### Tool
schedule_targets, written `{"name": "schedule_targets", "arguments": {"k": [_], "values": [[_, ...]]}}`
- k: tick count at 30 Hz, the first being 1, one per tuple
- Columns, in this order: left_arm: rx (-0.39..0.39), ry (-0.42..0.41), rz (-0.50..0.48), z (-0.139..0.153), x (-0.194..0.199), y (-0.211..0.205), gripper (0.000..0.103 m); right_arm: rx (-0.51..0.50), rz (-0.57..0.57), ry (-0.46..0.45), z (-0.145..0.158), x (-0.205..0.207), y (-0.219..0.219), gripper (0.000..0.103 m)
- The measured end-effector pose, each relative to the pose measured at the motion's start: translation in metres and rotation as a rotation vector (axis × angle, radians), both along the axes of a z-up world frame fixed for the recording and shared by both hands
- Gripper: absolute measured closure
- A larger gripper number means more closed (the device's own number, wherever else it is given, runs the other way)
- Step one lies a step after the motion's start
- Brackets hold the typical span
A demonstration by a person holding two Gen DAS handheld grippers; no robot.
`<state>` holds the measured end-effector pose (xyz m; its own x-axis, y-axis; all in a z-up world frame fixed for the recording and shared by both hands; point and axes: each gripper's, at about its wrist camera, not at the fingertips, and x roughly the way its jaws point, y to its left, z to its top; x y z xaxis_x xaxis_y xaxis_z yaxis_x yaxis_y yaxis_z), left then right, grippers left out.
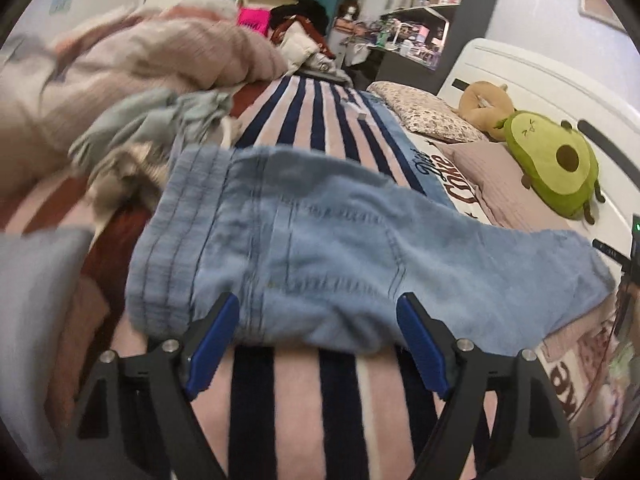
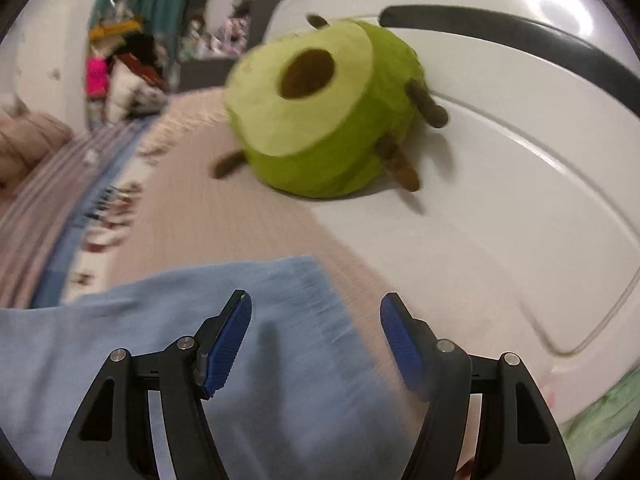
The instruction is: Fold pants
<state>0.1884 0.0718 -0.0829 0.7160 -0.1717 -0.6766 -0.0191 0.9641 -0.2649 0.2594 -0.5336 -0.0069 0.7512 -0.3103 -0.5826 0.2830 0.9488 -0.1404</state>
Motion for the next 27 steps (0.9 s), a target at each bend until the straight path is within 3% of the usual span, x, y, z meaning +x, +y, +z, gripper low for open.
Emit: {"name": "schedule_targets", "arguments": {"k": [7,13,22,25,27], "values": [[-0.151,0.084,0.012,-0.032,-0.013,0.010,0.024,0.173,0.364,0.001,-0.007,-0.067,0.088,0.038],[-0.279,0.074,0.089,-0.048,0.001,0.028,0.024,0.203,0.583,0.060,-0.029,-0.104,0.162,0.036],[-0.354,0.031,0.242,-0.065,0.039,0.050,0.025,0.189,0.720,0.124,-0.047,-0.122,0.222,0.036],[-0.316,0.037,0.299,-0.064,0.047,0.052,0.044,0.211,0.724,0.135,-0.049,-0.122,0.225,0.036],[-0.335,0.060,0.318,-0.067,0.044,0.053,0.044,0.220,0.721,0.134,-0.050,-0.123,0.225,0.036]]}}
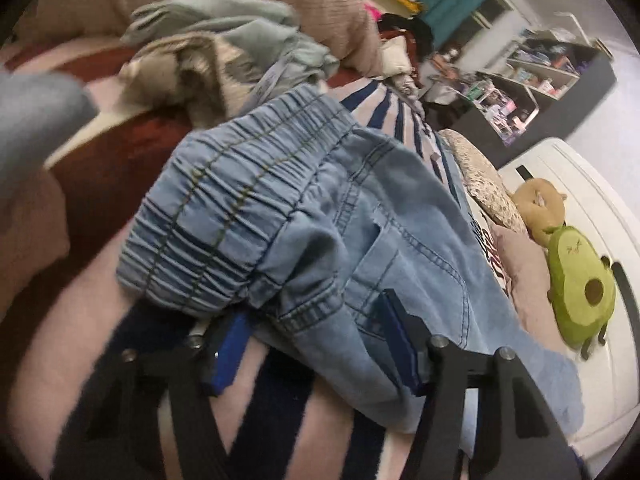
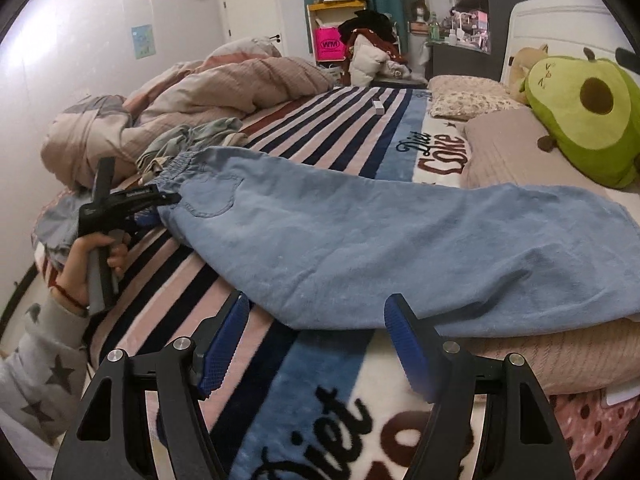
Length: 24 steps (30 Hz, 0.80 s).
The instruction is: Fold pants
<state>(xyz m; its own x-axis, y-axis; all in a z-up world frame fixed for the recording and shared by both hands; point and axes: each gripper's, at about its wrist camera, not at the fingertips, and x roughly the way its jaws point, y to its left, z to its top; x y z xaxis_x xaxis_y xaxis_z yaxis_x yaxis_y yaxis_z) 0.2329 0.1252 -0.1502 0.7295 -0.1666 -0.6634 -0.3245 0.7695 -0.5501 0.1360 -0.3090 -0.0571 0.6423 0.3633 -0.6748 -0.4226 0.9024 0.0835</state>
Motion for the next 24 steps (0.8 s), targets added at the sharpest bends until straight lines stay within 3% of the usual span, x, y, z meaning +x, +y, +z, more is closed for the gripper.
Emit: {"name": "schedule_targets", "arguments": {"k": [1,2,3,9,16,18,20,22,24], "values": [[0.014,0.018,-0.016,0.000,-0.003,-0.003,0.041,0.003,-0.003,0.002,-0.001,0.000,-0.001,0.036],[0.026,0.037,-0.031,-0.001,-0.006,-0.006,0.028,0.007,-0.004,0.005,-0.001,-0.001,-0.002,0.036],[0.039,0.071,-0.043,-0.003,-0.010,-0.009,0.024,0.011,-0.005,0.010,-0.001,-0.001,-0.003,0.036],[0.033,0.063,-0.077,-0.005,-0.024,-0.011,0.016,0.030,0.001,0.040,-0.006,0.006,-0.003,0.036],[-0.025,0.038,0.041,-0.010,0.009,0.009,0.016,0.035,0.021,0.040,-0.007,0.007,0.006,0.036],[0.008,0.045,0.071,-0.008,0.014,0.009,0.023,0.031,0.021,0.043,-0.008,0.007,0.006,0.036],[0.051,0.061,0.099,-0.005,0.017,0.007,0.047,0.034,0.019,0.050,-0.010,0.009,0.006,0.036],[0.055,0.046,0.093,-0.002,0.013,0.006,0.055,0.041,0.017,0.061,-0.013,0.011,0.006,0.036],[0.107,0.025,0.082,0.006,0.008,0.000,0.061,0.046,0.016,0.073,-0.015,0.013,0.007,0.036]]}}
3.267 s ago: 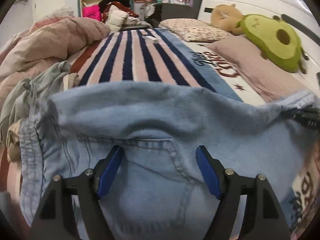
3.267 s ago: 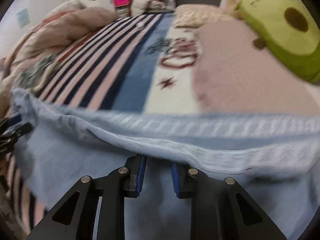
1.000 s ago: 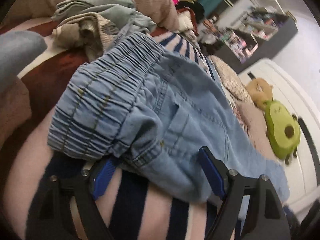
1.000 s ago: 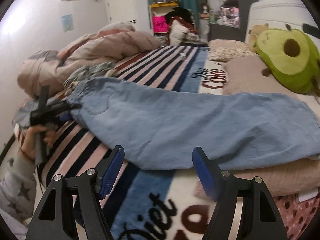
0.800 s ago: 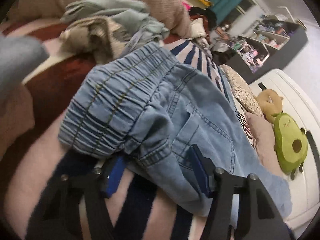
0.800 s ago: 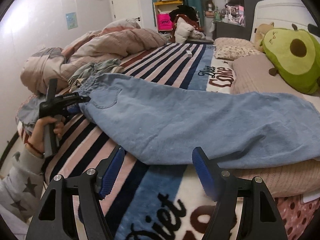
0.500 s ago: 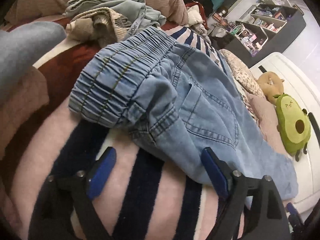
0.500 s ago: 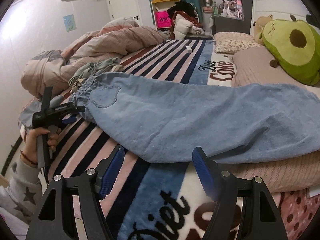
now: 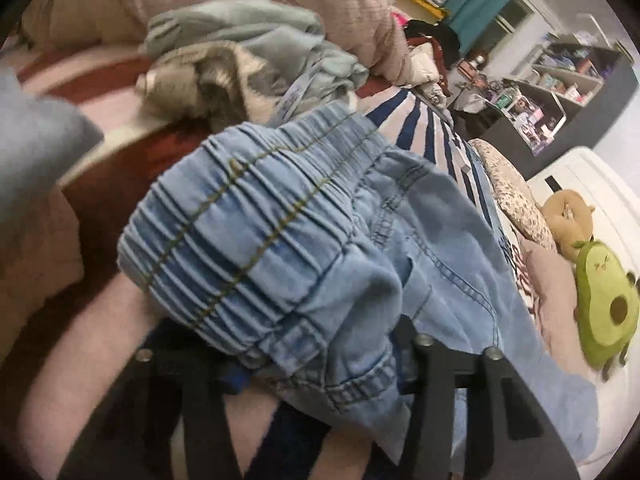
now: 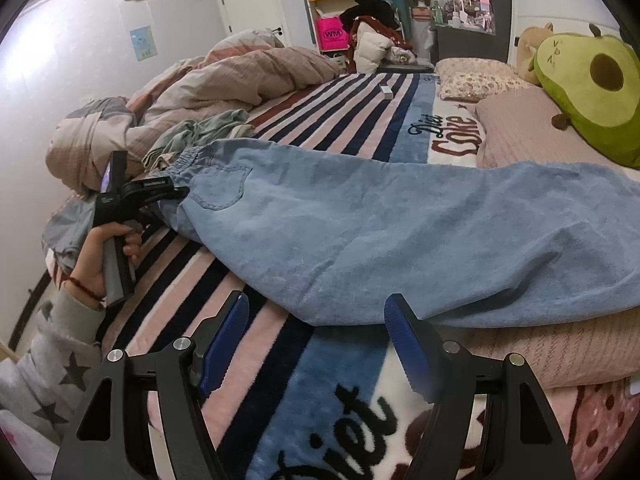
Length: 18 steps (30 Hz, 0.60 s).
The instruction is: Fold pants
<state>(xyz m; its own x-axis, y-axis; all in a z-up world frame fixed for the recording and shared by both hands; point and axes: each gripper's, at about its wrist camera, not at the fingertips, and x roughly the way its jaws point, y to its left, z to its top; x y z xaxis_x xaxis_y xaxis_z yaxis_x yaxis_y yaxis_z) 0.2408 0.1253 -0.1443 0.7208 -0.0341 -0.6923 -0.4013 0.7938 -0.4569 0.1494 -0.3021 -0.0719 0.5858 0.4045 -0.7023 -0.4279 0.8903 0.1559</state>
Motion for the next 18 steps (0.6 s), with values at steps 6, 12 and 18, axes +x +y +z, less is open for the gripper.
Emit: {"name": "schedule_targets", "arguments": {"k": [6,12,18], "values": [[0.137,-0.061,-0.051,0.026,-0.006,-0.020,0.077,-0.009,0.015,-0.006,0.001,0.000,0.012,0.036],[0.209,-0.130,-0.081,0.051,-0.022,-0.033,0.080,-0.014,0.025,-0.008,0.005,-0.001,0.019,0.036],[0.265,-0.185,-0.104,0.071,-0.031,-0.042,0.084,-0.022,0.019,-0.004,0.007,-0.003,0.023,0.036]]}}
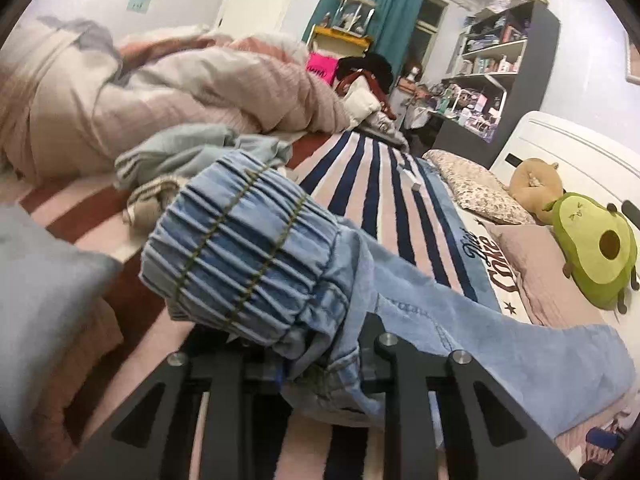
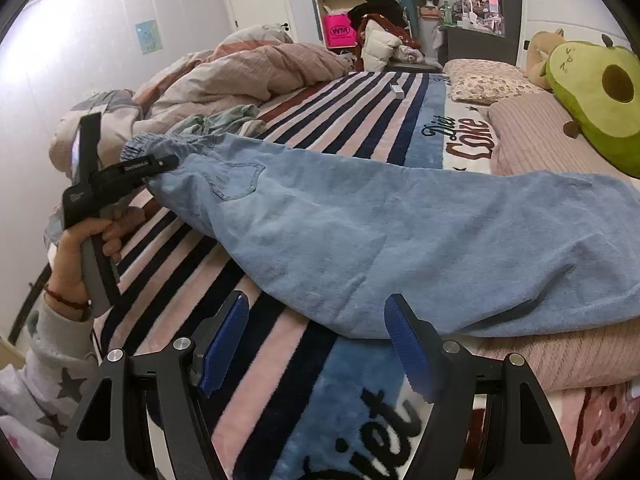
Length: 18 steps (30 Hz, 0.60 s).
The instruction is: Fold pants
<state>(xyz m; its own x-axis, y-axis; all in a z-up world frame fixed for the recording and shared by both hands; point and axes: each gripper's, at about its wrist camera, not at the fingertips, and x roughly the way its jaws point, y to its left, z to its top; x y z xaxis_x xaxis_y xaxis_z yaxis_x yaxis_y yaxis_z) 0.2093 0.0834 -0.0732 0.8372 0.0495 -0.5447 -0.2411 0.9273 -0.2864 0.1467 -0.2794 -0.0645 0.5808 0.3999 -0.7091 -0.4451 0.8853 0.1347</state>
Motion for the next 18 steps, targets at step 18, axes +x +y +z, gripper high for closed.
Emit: {"name": "schedule_targets", "arguments": {"k": [18], "values": [[-0.072,-0.110,0.085,0.033,-0.046,0.065,0.087,0.048,-0.006,0.087,-0.006,0.004,0.009,0.036]]}}
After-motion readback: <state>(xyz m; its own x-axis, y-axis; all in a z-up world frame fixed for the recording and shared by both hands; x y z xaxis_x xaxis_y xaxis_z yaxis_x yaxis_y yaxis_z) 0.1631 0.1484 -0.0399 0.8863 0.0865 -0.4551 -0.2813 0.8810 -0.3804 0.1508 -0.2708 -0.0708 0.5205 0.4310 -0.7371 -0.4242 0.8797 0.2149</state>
